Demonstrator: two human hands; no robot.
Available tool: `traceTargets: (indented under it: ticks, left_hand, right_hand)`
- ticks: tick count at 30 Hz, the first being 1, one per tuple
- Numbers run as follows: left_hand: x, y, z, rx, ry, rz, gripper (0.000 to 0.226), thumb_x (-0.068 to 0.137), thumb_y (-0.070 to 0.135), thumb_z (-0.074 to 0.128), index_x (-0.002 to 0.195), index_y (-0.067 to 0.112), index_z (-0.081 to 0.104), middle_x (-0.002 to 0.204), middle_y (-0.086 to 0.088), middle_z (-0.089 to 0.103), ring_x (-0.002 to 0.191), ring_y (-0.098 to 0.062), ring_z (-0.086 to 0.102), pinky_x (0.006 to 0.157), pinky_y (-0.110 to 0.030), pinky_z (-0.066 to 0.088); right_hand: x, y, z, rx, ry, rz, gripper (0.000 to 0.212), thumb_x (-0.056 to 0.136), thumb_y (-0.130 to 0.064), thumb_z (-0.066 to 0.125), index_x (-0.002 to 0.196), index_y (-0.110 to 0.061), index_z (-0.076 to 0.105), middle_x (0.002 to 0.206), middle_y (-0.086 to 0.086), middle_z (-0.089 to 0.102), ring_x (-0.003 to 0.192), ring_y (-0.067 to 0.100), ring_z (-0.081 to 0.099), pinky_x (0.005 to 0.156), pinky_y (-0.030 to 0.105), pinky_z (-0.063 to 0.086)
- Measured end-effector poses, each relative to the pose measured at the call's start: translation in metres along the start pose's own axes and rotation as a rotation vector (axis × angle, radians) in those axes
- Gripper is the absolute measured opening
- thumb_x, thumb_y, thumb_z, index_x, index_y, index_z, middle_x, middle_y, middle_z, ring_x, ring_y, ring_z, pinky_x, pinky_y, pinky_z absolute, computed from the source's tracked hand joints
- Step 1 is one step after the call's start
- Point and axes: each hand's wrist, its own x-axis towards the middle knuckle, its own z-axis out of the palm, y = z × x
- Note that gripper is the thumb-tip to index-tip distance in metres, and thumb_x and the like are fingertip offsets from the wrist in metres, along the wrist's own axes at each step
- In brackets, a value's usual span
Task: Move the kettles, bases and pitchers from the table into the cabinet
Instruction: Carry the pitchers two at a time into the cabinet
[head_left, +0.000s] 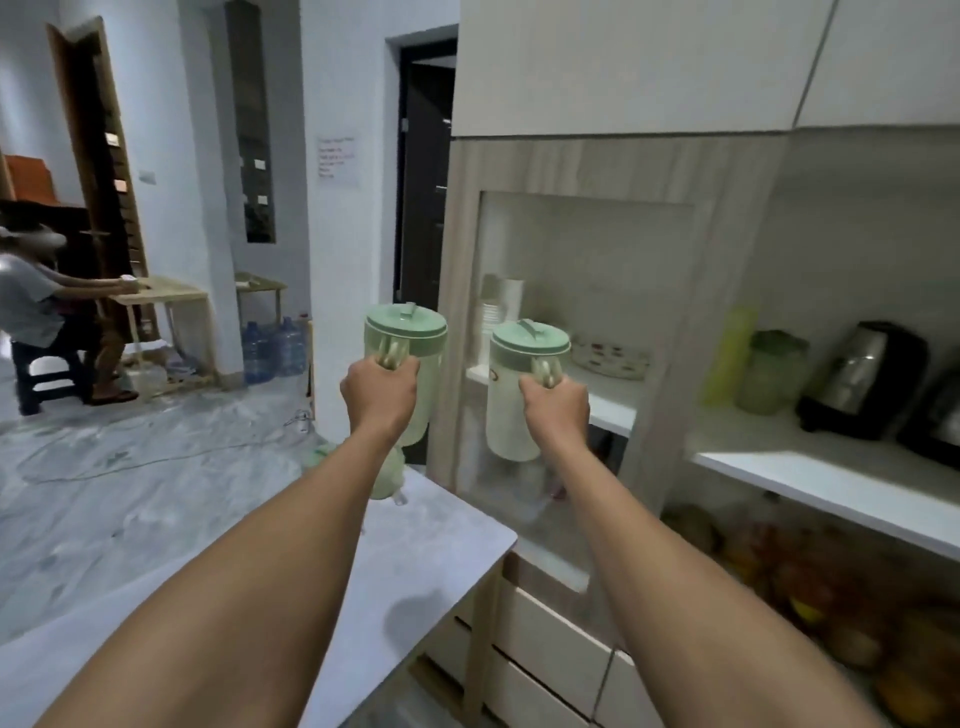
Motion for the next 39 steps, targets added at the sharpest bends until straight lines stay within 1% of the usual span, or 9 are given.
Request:
traceTargets:
  ticks: [3, 9, 11, 14, 20, 28, 33, 36, 39]
  left_hand:
    - [-0.040, 0.029, 0.027, -0.012, -0.089, 0.041, 0.022, 0.083, 0.030, 0.065, 0.075, 0.010, 0.067, 0.072, -0.009, 0.064, 0.072, -0.029, 0.060, 0.065, -0.034, 0.048]
    - [-0.121, 0.080, 0.077, -0.069, -0.239, 0.078, 0.021, 0.083, 0.030, 0.065, 0.069, 0.014, 0.064, 0.062, -0.002, 0.059, 0.061, -0.022, 0.056, 0.056, -0.028, 0.038]
    - [-0.150, 0.096, 0.093, -0.093, -0.281, 0.091, 0.021, 0.083, 0.030, 0.066, 0.073, 0.012, 0.068, 0.063, -0.003, 0.061, 0.064, -0.023, 0.058, 0.055, -0.027, 0.039]
    - [-0.182, 0.116, 0.113, -0.122, -0.329, 0.107, 0.024, 0.083, 0.029, 0.066, 0.068, 0.011, 0.064, 0.060, -0.003, 0.058, 0.065, -0.025, 0.056, 0.061, -0.030, 0.041]
    - [-0.254, 0.153, 0.149, -0.174, -0.443, 0.139, 0.021, 0.084, 0.026, 0.065, 0.074, 0.008, 0.067, 0.065, -0.006, 0.061, 0.061, -0.021, 0.055, 0.059, -0.028, 0.038]
    - [-0.322, 0.177, 0.204, -0.214, -0.612, 0.145, 0.020, 0.088, 0.025, 0.065, 0.076, 0.009, 0.066, 0.060, 0.000, 0.056, 0.053, -0.011, 0.050, 0.045, -0.024, 0.034]
    - [-0.334, 0.182, 0.249, -0.248, -0.669, 0.146, 0.023, 0.085, 0.021, 0.065, 0.065, 0.011, 0.060, 0.054, 0.000, 0.053, 0.050, -0.015, 0.048, 0.043, -0.023, 0.033]
    - [-0.334, 0.182, 0.274, -0.253, -0.686, 0.143, 0.021, 0.085, 0.022, 0.065, 0.067, 0.011, 0.061, 0.054, 0.002, 0.052, 0.047, -0.012, 0.046, 0.039, -0.022, 0.032]
    - [-0.327, 0.179, 0.301, -0.258, -0.697, 0.139, 0.020, 0.085, 0.023, 0.065, 0.072, 0.007, 0.065, 0.055, 0.001, 0.054, 0.049, -0.014, 0.048, 0.042, -0.024, 0.032]
  right_hand:
    - [-0.003, -0.002, -0.062, -0.048, 0.086, -0.006, 0.018, 0.082, -0.027, 0.068, 0.079, -0.010, 0.068, 0.075, 0.007, 0.066, 0.073, 0.027, 0.061, 0.063, 0.030, 0.040]
    - [-0.012, -0.006, -0.183, -0.102, 0.219, 0.006, 0.021, 0.083, -0.031, 0.069, 0.086, -0.011, 0.071, 0.087, 0.009, 0.073, 0.083, 0.030, 0.068, 0.076, 0.042, 0.056]
    - [-0.018, -0.007, -0.224, -0.098, 0.262, 0.007, 0.015, 0.084, -0.029, 0.069, 0.083, -0.014, 0.069, 0.083, 0.006, 0.071, 0.080, 0.026, 0.067, 0.070, 0.038, 0.055]
    - [-0.027, -0.008, -0.271, -0.115, 0.315, 0.023, 0.017, 0.084, -0.026, 0.068, 0.078, -0.010, 0.069, 0.070, 0.001, 0.065, 0.066, 0.021, 0.060, 0.054, 0.027, 0.043]
    - [-0.044, -0.001, -0.357, -0.140, 0.382, 0.042, 0.019, 0.085, -0.023, 0.067, 0.080, -0.005, 0.069, 0.070, 0.004, 0.065, 0.061, 0.018, 0.057, 0.051, 0.027, 0.040]
    - [-0.047, 0.022, -0.436, -0.149, 0.465, 0.083, 0.019, 0.086, -0.022, 0.065, 0.069, -0.014, 0.061, 0.067, 0.001, 0.062, 0.062, 0.018, 0.056, 0.052, 0.027, 0.039]
    - [-0.025, 0.035, -0.463, -0.160, 0.509, 0.086, 0.023, 0.086, -0.021, 0.065, 0.065, -0.016, 0.055, 0.063, -0.002, 0.057, 0.057, 0.014, 0.051, 0.050, 0.026, 0.036]
    - [-0.006, 0.043, -0.470, -0.156, 0.529, 0.099, 0.022, 0.085, -0.022, 0.064, 0.066, -0.014, 0.056, 0.060, 0.000, 0.056, 0.054, 0.016, 0.050, 0.049, 0.028, 0.036]
    - [0.018, 0.051, -0.474, -0.163, 0.553, 0.103, 0.022, 0.084, -0.024, 0.064, 0.066, -0.013, 0.056, 0.060, 0.000, 0.056, 0.054, 0.016, 0.050, 0.050, 0.027, 0.036]
